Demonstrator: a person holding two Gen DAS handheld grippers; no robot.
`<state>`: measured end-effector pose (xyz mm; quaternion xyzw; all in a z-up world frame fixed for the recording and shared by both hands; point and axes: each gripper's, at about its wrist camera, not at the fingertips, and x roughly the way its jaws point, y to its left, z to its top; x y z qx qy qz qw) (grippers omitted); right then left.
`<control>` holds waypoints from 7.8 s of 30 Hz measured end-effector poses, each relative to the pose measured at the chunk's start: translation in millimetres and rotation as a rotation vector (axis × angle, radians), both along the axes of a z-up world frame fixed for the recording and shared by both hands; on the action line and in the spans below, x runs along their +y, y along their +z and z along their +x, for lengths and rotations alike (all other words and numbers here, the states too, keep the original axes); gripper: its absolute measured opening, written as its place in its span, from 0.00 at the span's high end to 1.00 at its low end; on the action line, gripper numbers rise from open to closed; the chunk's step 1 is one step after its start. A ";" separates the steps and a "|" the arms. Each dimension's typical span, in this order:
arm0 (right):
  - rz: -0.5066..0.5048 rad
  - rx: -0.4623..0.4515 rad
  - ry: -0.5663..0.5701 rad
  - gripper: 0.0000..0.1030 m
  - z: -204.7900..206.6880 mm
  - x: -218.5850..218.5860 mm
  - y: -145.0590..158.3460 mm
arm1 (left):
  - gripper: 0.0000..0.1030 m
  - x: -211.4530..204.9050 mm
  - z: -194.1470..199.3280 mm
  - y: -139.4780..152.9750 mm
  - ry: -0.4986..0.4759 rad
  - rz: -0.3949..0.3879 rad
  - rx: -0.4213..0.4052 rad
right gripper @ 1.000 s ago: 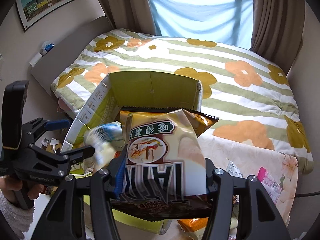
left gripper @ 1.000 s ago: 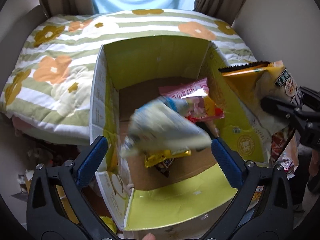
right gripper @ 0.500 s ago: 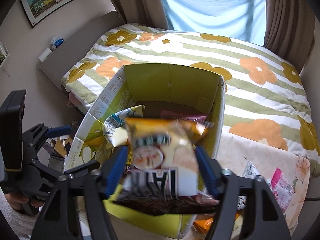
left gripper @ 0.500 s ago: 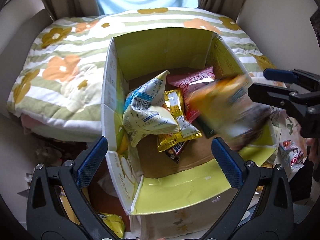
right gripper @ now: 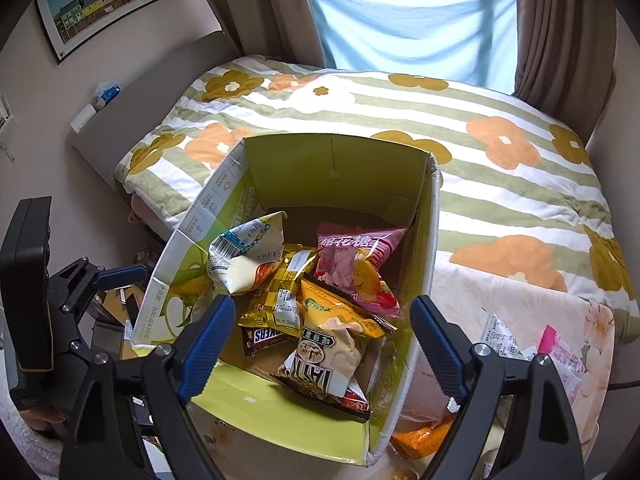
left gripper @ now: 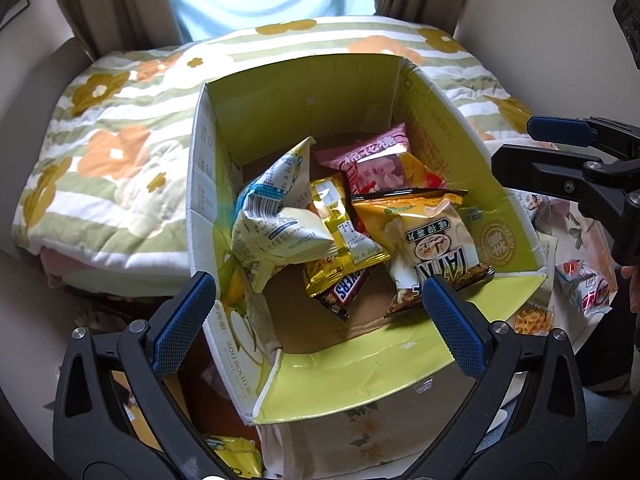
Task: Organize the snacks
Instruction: 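Open both tools to drop the two bags into the box, then grasp the waffle packet with the left tool while the right tool grasps the shrimp flakes bag, then carry the waffle packet and shrimp flakes bag over the box with both tools, then open both tools to drop the waffle and shrimp flakes bag into the box, then grasp the cream-orange packet with the left tool while the right tool grasps the grey printed bag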
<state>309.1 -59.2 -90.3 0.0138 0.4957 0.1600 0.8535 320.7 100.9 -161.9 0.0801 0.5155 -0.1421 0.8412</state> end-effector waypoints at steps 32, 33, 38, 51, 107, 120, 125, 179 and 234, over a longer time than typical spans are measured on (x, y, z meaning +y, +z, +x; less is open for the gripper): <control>-0.044 -0.043 0.031 0.16 -125.9 -213.7 15.6 | 0.00 -170.2 -136.9 22.2 0.082 -0.060 -0.043; -0.039 -0.034 0.030 0.16 -129.9 -219.6 12.3 | 0.00 -177.1 -142.4 17.5 0.086 -0.058 -0.033; -0.010 0.012 0.033 0.16 -144.2 -240.6 -6.1 | 0.00 -205.6 -160.6 -9.8 0.097 -0.058 0.020; 0.052 0.129 0.025 0.16 -154.6 -257.3 -64.4 | 0.00 -260.0 -174.8 -98.8 -0.111 0.001 0.140; 0.331 0.409 -0.347 0.41 -166.5 -249.4 -161.1 | 0.15 -248.2 -152.1 -155.7 -0.267 0.024 0.139; 0.410 0.340 -0.371 0.45 -173.2 -263.7 -144.8 | 0.24 -250.4 -156.0 -145.4 -0.256 0.013 0.172; 0.424 0.321 -0.364 0.45 -171.2 -266.0 -137.1 | 0.24 -243.6 -161.1 -132.6 -0.224 0.001 0.153; 0.416 0.076 -0.035 0.45 -14.3 -94.3 -6.2 | 0.00 -24.8 3.5 11.4 0.051 -0.036 -0.060; 0.107 -0.064 0.076 0.01 -44.4 -195.0 26.6 | 0.00 -137.4 -83.9 42.5 0.010 -0.056 -0.166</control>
